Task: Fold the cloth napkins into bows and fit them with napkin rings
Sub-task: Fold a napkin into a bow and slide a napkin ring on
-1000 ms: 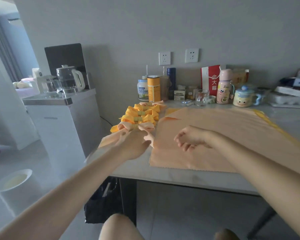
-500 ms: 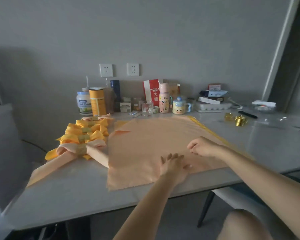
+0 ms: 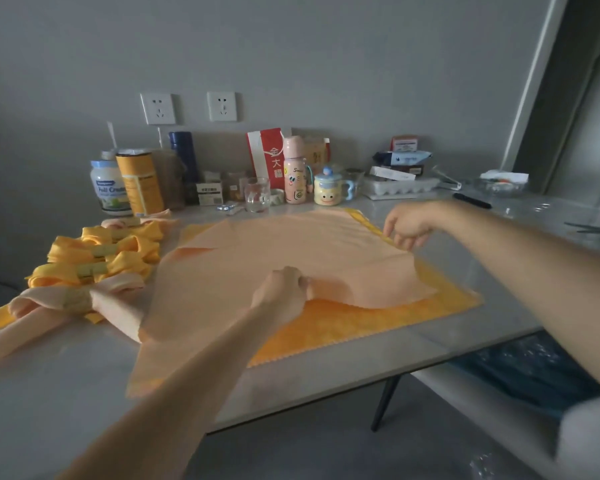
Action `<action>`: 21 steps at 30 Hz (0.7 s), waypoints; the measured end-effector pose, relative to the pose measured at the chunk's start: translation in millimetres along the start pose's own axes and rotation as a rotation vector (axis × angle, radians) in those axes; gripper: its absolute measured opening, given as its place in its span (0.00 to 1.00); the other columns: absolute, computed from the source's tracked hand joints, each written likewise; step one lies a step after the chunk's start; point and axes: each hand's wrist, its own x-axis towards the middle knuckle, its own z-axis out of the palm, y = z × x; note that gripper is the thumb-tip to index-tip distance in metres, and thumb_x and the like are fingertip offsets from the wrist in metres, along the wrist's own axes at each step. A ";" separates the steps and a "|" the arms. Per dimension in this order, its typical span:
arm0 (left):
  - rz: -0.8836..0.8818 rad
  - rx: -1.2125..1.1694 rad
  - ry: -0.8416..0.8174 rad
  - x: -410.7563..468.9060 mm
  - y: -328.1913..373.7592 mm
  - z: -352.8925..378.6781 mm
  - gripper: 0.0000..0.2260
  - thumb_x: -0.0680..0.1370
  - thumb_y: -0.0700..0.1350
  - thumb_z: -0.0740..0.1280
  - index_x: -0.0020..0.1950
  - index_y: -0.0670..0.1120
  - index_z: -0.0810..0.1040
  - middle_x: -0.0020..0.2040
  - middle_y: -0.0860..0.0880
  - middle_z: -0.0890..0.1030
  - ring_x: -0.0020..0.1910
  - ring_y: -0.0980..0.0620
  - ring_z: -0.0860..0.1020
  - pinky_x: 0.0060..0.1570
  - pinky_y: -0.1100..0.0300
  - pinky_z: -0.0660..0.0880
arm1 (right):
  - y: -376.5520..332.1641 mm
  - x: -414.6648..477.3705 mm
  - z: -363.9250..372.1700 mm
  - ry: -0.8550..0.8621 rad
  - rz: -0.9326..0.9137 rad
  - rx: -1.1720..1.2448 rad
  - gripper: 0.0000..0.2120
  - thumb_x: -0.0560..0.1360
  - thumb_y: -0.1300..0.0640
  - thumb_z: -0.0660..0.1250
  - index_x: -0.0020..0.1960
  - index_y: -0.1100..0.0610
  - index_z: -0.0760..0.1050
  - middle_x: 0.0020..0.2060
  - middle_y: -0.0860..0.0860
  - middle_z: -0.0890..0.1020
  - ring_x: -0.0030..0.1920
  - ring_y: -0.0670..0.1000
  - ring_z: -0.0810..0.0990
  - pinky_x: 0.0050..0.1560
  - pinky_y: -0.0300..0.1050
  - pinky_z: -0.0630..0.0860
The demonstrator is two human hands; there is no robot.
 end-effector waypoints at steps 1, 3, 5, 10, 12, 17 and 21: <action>-0.013 0.006 0.009 3.6 -6.0 -3.2 0.13 0.81 0.45 0.55 0.45 0.40 0.75 0.50 0.37 0.79 0.49 0.39 0.77 0.44 0.54 0.72 | 3.6 5.9 4.8 0.032 -0.018 0.060 0.17 0.79 0.67 0.51 0.64 0.61 0.70 0.56 0.59 0.77 0.46 0.53 0.78 0.43 0.44 0.76; -0.046 0.034 0.031 12.6 -11.4 -2.3 0.13 0.81 0.45 0.55 0.46 0.40 0.75 0.49 0.38 0.79 0.47 0.40 0.77 0.44 0.54 0.72 | 21.2 15.7 19.8 0.048 -0.043 0.124 0.18 0.78 0.69 0.51 0.65 0.60 0.70 0.58 0.59 0.77 0.51 0.55 0.79 0.48 0.46 0.77; -0.068 0.087 0.048 12.4 -21.8 -2.9 0.12 0.82 0.45 0.54 0.47 0.41 0.74 0.48 0.39 0.79 0.45 0.40 0.77 0.42 0.54 0.73 | 36.4 25.7 42.2 0.041 -0.071 0.079 0.22 0.77 0.71 0.53 0.68 0.58 0.67 0.61 0.58 0.75 0.56 0.56 0.77 0.49 0.44 0.74; -0.155 0.133 0.134 18.9 -30.4 -0.2 0.12 0.82 0.47 0.53 0.58 0.44 0.73 0.51 0.42 0.79 0.46 0.42 0.77 0.41 0.55 0.73 | 57.4 76.7 65.5 0.153 -0.103 -0.126 0.37 0.75 0.73 0.53 0.77 0.47 0.47 0.74 0.56 0.56 0.69 0.59 0.64 0.64 0.50 0.67; -0.164 0.114 0.134 22.0 -29.2 1.7 0.14 0.81 0.50 0.55 0.61 0.46 0.72 0.55 0.44 0.78 0.50 0.43 0.77 0.43 0.55 0.74 | 51.9 90.8 65.3 0.194 -0.168 -0.100 0.36 0.75 0.70 0.56 0.77 0.47 0.48 0.76 0.51 0.49 0.74 0.57 0.55 0.70 0.51 0.59; -0.077 0.151 -0.017 26.2 -18.0 10.9 0.22 0.78 0.56 0.60 0.70 0.48 0.64 0.66 0.49 0.69 0.65 0.47 0.68 0.59 0.56 0.67 | 41.0 121.8 71.0 0.264 -0.374 0.048 0.15 0.75 0.59 0.64 0.61 0.53 0.77 0.72 0.51 0.66 0.74 0.53 0.59 0.69 0.47 0.60; 0.049 0.125 -0.079 30.7 -11.1 14.1 0.15 0.75 0.48 0.63 0.62 0.51 0.70 0.61 0.54 0.72 0.62 0.51 0.69 0.60 0.57 0.67 | 43.7 117.1 72.5 0.227 -0.420 0.341 0.13 0.79 0.58 0.58 0.36 0.56 0.70 0.37 0.49 0.76 0.45 0.52 0.75 0.38 0.39 0.66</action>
